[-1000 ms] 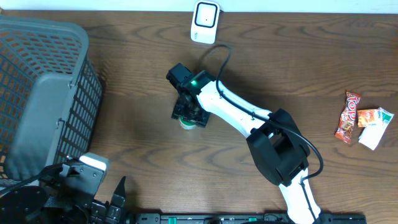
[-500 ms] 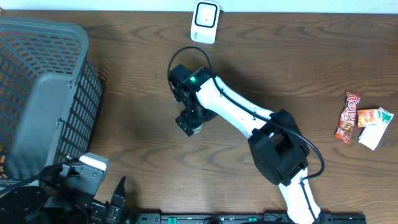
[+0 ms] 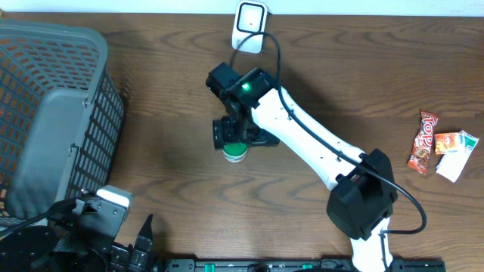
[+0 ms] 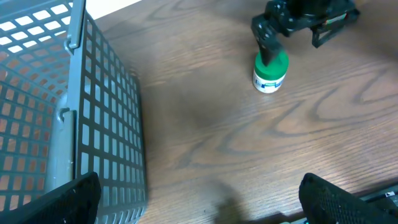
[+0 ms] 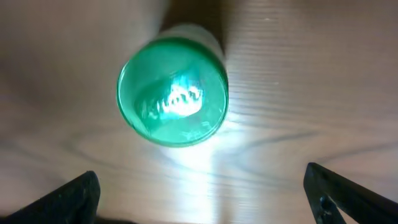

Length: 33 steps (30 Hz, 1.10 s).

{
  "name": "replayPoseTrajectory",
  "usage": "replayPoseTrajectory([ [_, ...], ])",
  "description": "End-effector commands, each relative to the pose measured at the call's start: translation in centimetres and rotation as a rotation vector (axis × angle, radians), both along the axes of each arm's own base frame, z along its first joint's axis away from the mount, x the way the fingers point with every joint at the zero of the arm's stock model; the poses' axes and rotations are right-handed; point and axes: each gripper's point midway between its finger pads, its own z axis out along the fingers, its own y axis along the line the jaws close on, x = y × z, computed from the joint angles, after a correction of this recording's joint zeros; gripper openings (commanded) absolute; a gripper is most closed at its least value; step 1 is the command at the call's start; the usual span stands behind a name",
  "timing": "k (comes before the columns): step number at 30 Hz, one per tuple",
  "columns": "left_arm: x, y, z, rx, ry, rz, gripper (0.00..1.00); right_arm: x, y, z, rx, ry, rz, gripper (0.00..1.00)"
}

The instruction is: Scan the item barcode

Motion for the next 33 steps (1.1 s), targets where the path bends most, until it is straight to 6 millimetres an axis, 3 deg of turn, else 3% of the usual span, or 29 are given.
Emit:
replayPoseTrajectory([
  [1,-0.1,0.0,-0.2,-0.007,0.007,0.003,0.99,0.8,0.5,-0.5,0.019,0.028,-0.441,0.99],
  [4,-0.1,0.0,-0.3,-0.007,0.01,0.003,0.99,1.7,0.9,-1.5,0.033,0.005,-0.604,0.99],
  [10,-0.1,0.0,-0.3,-0.007,0.01,0.003,0.99,1.6,0.8,-4.5,0.028,0.035,-0.827,0.99],
  [17,-0.1,0.0,-0.3,-0.007,0.01,0.003,0.99,2.3,1.3,-6.2,0.072,0.014,-0.852,0.99],
  [24,-0.1,0.0,-0.3,-0.007,0.01,0.003,0.99,1.2,0.6,-8.9,0.049,0.031,-0.888,0.99],
  [27,-0.1,0.0,-0.3,-0.007,0.01,0.003,0.99,0.4,0.3,-9.7,0.031,0.054,-0.881,0.93],
  [30,-0.1,0.0,-0.3,-0.007,0.01,0.003,0.99,0.7,0.6,-9.7,0.052,0.042,-0.819,0.75],
  [33,-0.1,0.0,-0.3,-0.007,0.01,0.003,0.99,1.0,0.9,-9.6,0.068,0.025,-0.751,0.7],
])
